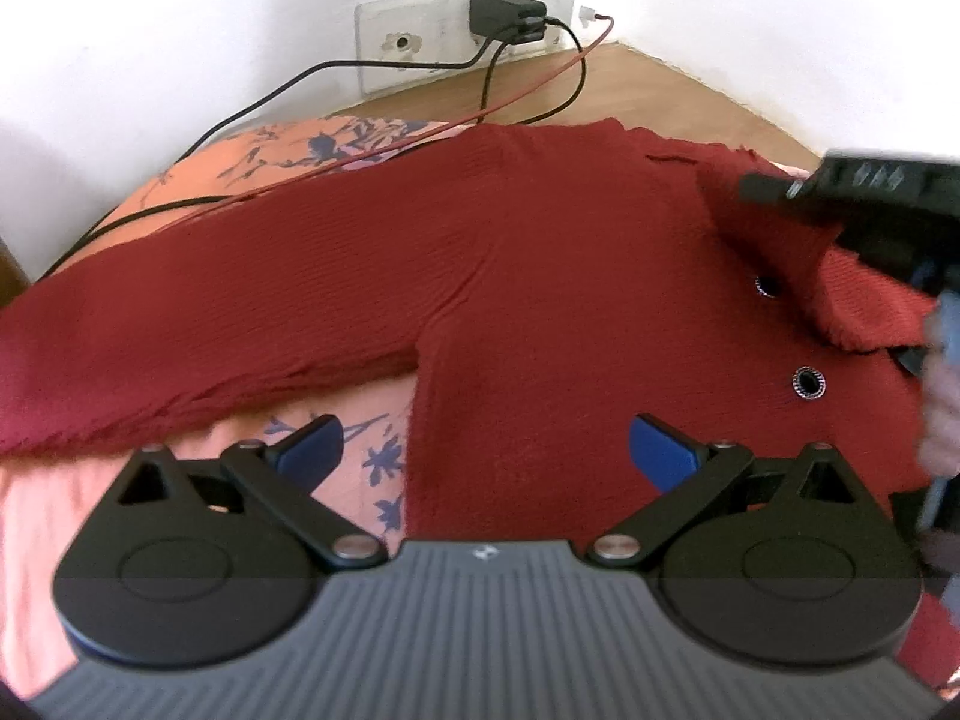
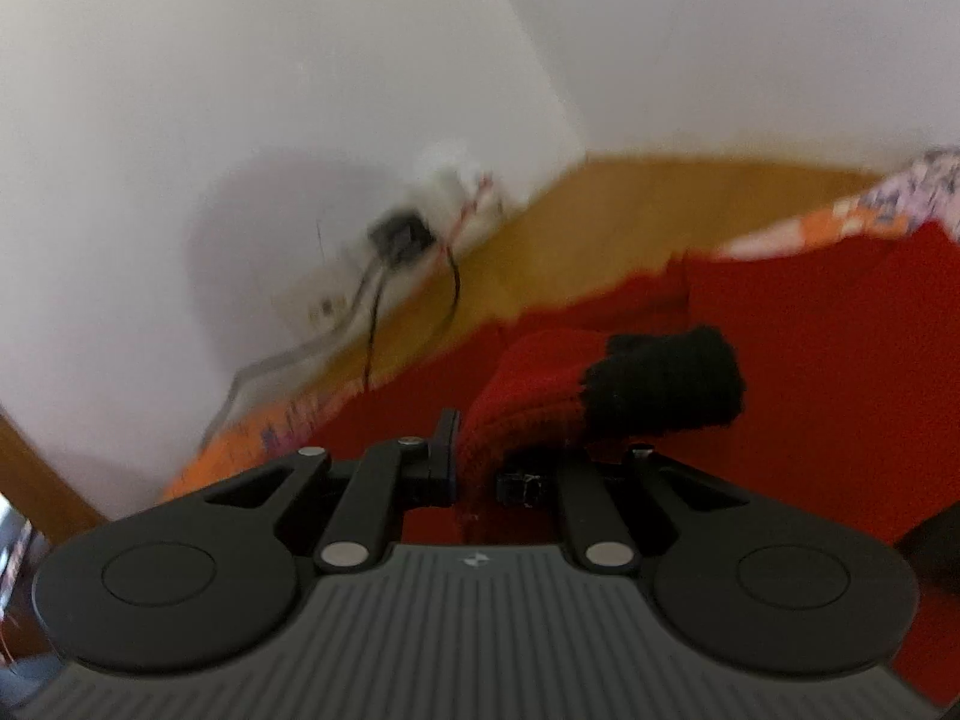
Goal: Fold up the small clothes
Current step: 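Carry the sleeve across the cardigan body with the right gripper and release, then grasp the other black sleeve cuff with the left gripper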
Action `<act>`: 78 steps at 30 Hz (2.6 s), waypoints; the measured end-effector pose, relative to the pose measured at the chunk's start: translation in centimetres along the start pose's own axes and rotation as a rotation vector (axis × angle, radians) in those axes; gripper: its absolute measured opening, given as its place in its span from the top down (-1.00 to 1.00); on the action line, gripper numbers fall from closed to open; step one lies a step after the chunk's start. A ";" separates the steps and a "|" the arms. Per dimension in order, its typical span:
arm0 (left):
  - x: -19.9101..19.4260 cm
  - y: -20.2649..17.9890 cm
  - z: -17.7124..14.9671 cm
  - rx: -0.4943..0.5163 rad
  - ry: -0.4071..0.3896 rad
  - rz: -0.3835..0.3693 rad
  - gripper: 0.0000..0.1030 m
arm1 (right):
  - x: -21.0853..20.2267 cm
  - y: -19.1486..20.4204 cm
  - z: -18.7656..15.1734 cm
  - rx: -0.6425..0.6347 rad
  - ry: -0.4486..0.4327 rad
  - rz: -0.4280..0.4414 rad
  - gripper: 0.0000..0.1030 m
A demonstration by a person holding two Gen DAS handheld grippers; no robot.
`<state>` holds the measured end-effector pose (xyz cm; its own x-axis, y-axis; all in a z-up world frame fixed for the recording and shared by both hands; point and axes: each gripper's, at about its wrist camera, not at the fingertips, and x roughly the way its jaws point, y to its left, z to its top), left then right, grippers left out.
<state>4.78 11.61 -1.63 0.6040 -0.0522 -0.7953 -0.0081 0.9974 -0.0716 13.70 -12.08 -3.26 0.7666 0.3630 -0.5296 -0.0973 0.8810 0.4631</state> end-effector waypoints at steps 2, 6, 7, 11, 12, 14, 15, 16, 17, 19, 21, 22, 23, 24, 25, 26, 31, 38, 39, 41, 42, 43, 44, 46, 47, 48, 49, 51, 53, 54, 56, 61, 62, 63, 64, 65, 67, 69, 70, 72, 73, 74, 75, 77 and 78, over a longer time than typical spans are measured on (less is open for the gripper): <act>0.1 0.1 -0.1 0.000 0.003 0.002 -1.00 | 1.6 0.4 -1.2 0.000 0.037 -0.004 0.78; 0.3 0.2 -0.3 0.005 0.007 0.002 -1.00 | 3.0 0.5 -2.7 0.011 0.102 -0.008 0.75; 0.3 0.2 -0.3 0.006 0.008 0.001 -1.00 | 3.3 0.4 -3.1 0.018 0.113 -0.009 0.70; 0.4 0.2 0.0 0.006 0.005 -0.004 -1.00 | 3.0 0.9 -3.1 0.015 0.131 0.003 0.31; 0.3 0.1 0.1 0.005 0.004 -0.007 -1.00 | 2.5 1.1 -2.9 0.014 0.140 0.012 0.21; 0.2 -0.2 0.3 0.008 0.001 -0.017 -1.00 | 0.9 1.3 -2.6 0.023 0.153 0.024 -0.05; 0.1 -0.5 0.5 0.012 -0.001 -0.020 -1.00 | 0.2 1.3 -2.4 0.023 0.157 0.024 -0.08; -0.1 -0.7 0.7 0.019 -0.007 -0.024 -1.00 | -0.3 1.3 -2.1 0.022 0.159 0.024 -0.10; -0.3 -1.0 0.8 0.027 -0.015 -0.027 -1.00 | -1.2 1.2 -1.9 0.022 0.157 0.028 -0.13; -0.8 -1.7 1.1 0.038 -0.031 -0.039 -1.00 | -2.8 0.9 -1.4 0.019 0.154 0.036 -0.15; -1.1 -2.3 1.4 0.048 -0.044 -0.049 -1.00 | -4.4 0.3 -0.8 0.018 0.140 0.022 -0.18; -1.2 -2.6 1.6 0.052 -0.050 -0.052 -1.00 | -5.2 -0.1 -0.5 0.019 0.133 0.012 -0.19; -1.2 -2.9 1.8 0.056 -0.055 -0.054 -1.00 | -5.9 -0.6 -0.2 0.023 0.125 0.001 -0.21; -1.1 -3.2 1.9 0.056 -0.057 -0.054 -1.00 | -6.7 -1.1 0.1 0.029 0.117 -0.007 -0.21; -1.1 -3.4 2.0 0.052 -0.057 -0.053 -1.00 | -7.4 -1.7 0.3 0.035 0.110 -0.016 -0.23; -0.9 -3.7 2.1 0.048 -0.056 -0.054 -1.00 | -8.2 -2.3 0.6 0.041 0.104 -0.030 -0.25; 0.3 -4.4 2.9 0.029 -0.056 -0.040 -1.00 | -10.8 -5.8 1.6 0.067 0.076 -0.095 -0.29; 3.1 -4.6 5.1 0.054 -0.084 0.025 -1.00 | -12.3 -11.1 2.8 0.094 0.064 -0.170 -0.31; 3.6 -4.6 5.4 0.048 -0.083 0.031 -1.00 | -12.1 -11.8 2.9 0.095 0.064 -0.179 -0.31; 4.4 -4.4 5.7 0.020 -0.091 0.038 -0.86 | -11.8 -13.2 3.2 0.092 0.064 -0.192 -0.31; 4.8 -4.3 5.9 0.010 -0.091 0.040 -0.78 | -11.6 -14.0 3.5 0.090 0.064 -0.199 -0.32; 5.2 -4.2 6.0 -0.002 -0.089 0.042 -0.71 | -11.4 -14.6 3.7 0.090 0.064 -0.207 -0.32; 5.6 -4.2 6.1 -0.011 -0.089 0.045 -0.65 | -11.0 -15.4 4.0 0.089 0.064 -0.212 -0.32; 6.4 -4.1 6.2 -0.023 -0.081 0.043 -0.51 | -10.1 -16.8 4.4 0.093 0.061 -0.222 -0.32; 6.7 -4.0 6.3 -0.033 -0.073 0.043 -0.50 | -9.6 -17.4 4.7 0.097 0.061 -0.225 -0.32; 7.0 -3.9 6.3 -0.043 -0.068 0.043 -0.50 | -9.1 -18.0 4.9 0.102 0.059 -0.227 -0.33; 7.2 -3.8 6.3 -0.052 -0.070 0.045 -0.49 | -8.7 -18.5 5.1 0.107 0.057 -0.231 -0.33; 7.4 -3.8 6.4 -0.058 -0.076 0.048 -0.49 | -7.7 -19.5 5.5 0.117 0.061 -0.238 -0.33; 7.7 -3.9 6.5 -0.061 -0.082 0.048 -0.49 | -6.9 -20.1 5.7 0.124 0.066 -0.238 -0.33; 7.8 -4.0 6.5 -0.061 -0.088 0.051 -0.44 | -6.5 -20.4 5.7 0.125 0.069 -0.238 -0.33; 7.9 -4.1 6.4 -0.058 -0.101 0.056 -0.24 | -5.8 -20.5 5.8 0.126 0.075 -0.238 -0.33; 7.3 -4.2 6.8 -0.047 -0.142 0.061 0.91 | -5.1 -20.4 5.9 0.110 0.066 -0.224 -0.33; 7.1 -4.1 7.0 -0.061 -0.143 0.055 0.91 | -5.1 -20.3 6.0 0.109 0.059 -0.220 -0.33; 6.9 -3.9 7.3 -0.072 -0.155 0.046 0.92 | -5.0 -20.3 6.0 0.108 0.052 -0.216 -0.33; 6.6 -3.8 7.5 -0.075 -0.170 0.042 0.92 | -4.9 -20.2 6.1 0.107 0.044 -0.215 -0.32; 6.3 -3.7 7.7 -0.078 -0.188 0.040 0.92 | -4.9 -20.2 6.2 0.105 0.035 -0.216 -0.32; 5.8 -3.7 8.2 -0.082 -0.221 0.042 0.92 | -4.9 -20.1 6.4 0.102 0.020 -0.216 -0.23; 6.0 -3.8 8.7 -0.073 -0.232 0.055 0.92 | -4.8 -19.9 6.5 0.084 0.007 -0.221 0.36; 6.2 -3.8 8.8 -0.068 -0.230 0.062 0.92 | -4.8 -19.8 6.5 0.068 0.006 -0.232 0.59; 6.8 -3.7 8.9 -0.066 -0.216 0.067 0.92 | -5.1 -19.6 6.6 0.054 -0.019 -0.226 0.70; 7.4 -3.7 8.9 -0.062 -0.199 0.065 0.92 | -5.2 -19.4 6.5 0.044 -0.031 -0.233 0.71; 7.8 -3.6 8.7 -0.058 -0.184 0.062 0.92 | -5.2 -19.2 6.5 0.026 -0.037 -0.258 0.71; 8.3 -3.5 8.6 -0.054 -0.166 0.065 0.92 | -5.0 -19.1 6.4 0.010 -0.034 -0.282 0.71; 9.2 -3.6 8.1 -0.048 -0.148 0.074 0.90 | -4.2 -19.1 6.2 -0.019 -0.009 -0.318 0.69; 9.1 -3.7 7.9 -0.042 -0.158 0.079 0.88 | -3.8 -19.1 6.0 -0.029 0.000 -0.334 0.68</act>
<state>16.61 7.82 -3.87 0.7175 0.0376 -0.6955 -0.0912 0.9950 -0.0403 16.46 -32.12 -5.88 0.7595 0.0528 -0.6483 0.1410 0.9597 0.2433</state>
